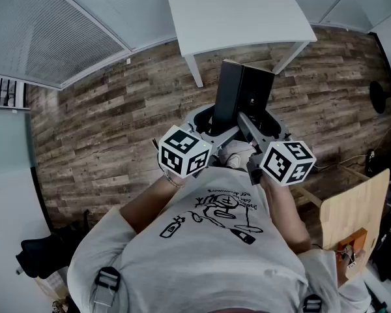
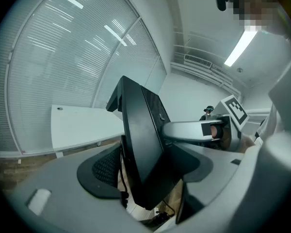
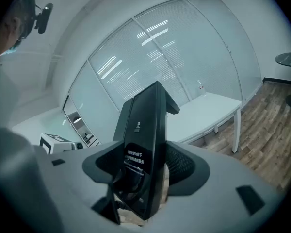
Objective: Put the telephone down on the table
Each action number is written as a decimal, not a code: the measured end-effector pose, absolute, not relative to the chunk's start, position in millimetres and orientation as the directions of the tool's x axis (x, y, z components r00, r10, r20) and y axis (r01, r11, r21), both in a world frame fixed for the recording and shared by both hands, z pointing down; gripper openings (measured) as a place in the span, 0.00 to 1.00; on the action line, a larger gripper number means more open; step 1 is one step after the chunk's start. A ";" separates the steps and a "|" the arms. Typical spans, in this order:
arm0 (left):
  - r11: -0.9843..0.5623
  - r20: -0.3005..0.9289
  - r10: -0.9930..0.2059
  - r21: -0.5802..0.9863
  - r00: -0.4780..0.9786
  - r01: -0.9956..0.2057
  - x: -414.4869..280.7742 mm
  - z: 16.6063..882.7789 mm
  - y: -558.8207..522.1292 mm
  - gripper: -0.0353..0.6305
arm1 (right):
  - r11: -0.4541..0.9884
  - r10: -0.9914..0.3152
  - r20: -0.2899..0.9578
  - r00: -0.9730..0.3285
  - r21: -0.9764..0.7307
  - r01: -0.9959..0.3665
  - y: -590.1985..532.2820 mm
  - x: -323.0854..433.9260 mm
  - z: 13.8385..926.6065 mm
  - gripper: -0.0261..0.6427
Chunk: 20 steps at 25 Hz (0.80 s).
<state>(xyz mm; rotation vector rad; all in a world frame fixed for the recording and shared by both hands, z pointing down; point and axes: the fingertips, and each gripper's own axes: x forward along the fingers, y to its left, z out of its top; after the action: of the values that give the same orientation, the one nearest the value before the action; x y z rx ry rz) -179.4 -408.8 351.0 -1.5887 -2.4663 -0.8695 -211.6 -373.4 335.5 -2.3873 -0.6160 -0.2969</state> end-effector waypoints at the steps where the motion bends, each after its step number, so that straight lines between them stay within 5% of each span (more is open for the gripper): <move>1: 0.302 0.360 0.812 0.415 -0.459 0.858 -178.4 350.6 -408.9 0.53 | -0.678 0.356 0.356 0.864 -0.538 0.501 -373.6 -210.6 335.3 0.39; 20: 0.328 0.356 0.792 0.436 -0.496 0.838 -138.2 359.5 -393.4 0.53 | -0.650 0.393 0.369 0.842 -0.536 0.538 -358.8 -171.3 342.9 0.39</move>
<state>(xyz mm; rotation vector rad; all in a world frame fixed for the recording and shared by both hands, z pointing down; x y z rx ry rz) -138.2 -393.4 359.5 -1.5346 -2.4954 -0.8945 -171.3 -358.8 342.9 -2.3597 -0.6758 -0.2892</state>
